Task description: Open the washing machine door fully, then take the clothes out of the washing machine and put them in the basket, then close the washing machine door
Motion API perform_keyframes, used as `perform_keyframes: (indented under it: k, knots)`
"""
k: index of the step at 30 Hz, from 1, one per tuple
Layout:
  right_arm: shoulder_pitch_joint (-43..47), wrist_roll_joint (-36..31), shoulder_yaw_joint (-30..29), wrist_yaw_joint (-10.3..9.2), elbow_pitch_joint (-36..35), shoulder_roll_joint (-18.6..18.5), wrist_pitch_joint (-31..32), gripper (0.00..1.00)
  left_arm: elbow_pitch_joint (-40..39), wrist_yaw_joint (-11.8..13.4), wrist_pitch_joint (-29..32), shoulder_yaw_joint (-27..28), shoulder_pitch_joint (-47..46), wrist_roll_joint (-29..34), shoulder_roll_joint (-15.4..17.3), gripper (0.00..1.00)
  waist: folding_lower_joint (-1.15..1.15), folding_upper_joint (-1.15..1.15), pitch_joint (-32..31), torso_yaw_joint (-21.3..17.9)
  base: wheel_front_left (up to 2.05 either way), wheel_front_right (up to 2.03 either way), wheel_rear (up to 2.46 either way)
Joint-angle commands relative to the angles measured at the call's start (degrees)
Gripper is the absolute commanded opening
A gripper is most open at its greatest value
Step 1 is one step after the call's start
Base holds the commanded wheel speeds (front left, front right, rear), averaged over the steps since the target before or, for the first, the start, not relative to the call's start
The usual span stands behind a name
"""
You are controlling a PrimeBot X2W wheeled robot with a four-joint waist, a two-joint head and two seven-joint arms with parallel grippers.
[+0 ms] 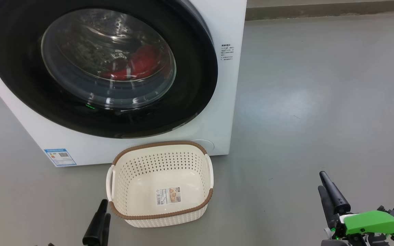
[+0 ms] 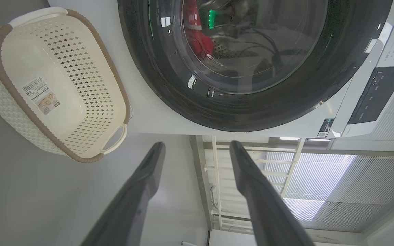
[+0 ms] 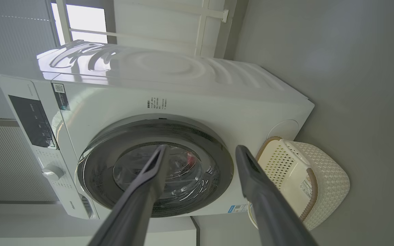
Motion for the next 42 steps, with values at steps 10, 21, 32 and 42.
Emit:
perform_keyframes:
  k: [10,21,32,42]
  knots:
    - [-4.56,-6.89,1.9,-0.01,-0.5,-0.98,-2.35,1.0,-1.31,-0.06,-2.11,0.25,-4.2,8.24,0.85,1.0,-0.01,0.0,0.07,-0.05,0.0,0.0,0.0]
    - [-6.16,-17.7,1.58,-0.01,-0.32,-0.53,-4.21,1.0,-2.43,0.98,-3.97,-0.05,-5.37,18.26,0.82,1.0,-0.01,0.0,0.4,-0.15,0.0,0.0,0.0]
    - [-7.7,-27.79,2.36,-0.01,-0.71,-0.59,-6.06,1.0,-2.94,2.41,-5.83,-1.52,-6.98,27.25,0.95,1.0,-0.01,0.0,0.69,-0.35,0.0,0.0,0.0]
    - [-9.51,-37.76,3.62,-0.02,-1.04,-0.75,-7.74,1.0,-3.36,3.43,-7.51,-2.61,-8.4,37.35,1.07,1.0,-0.01,0.0,1.07,-0.63,0.0,0.0,0.0]
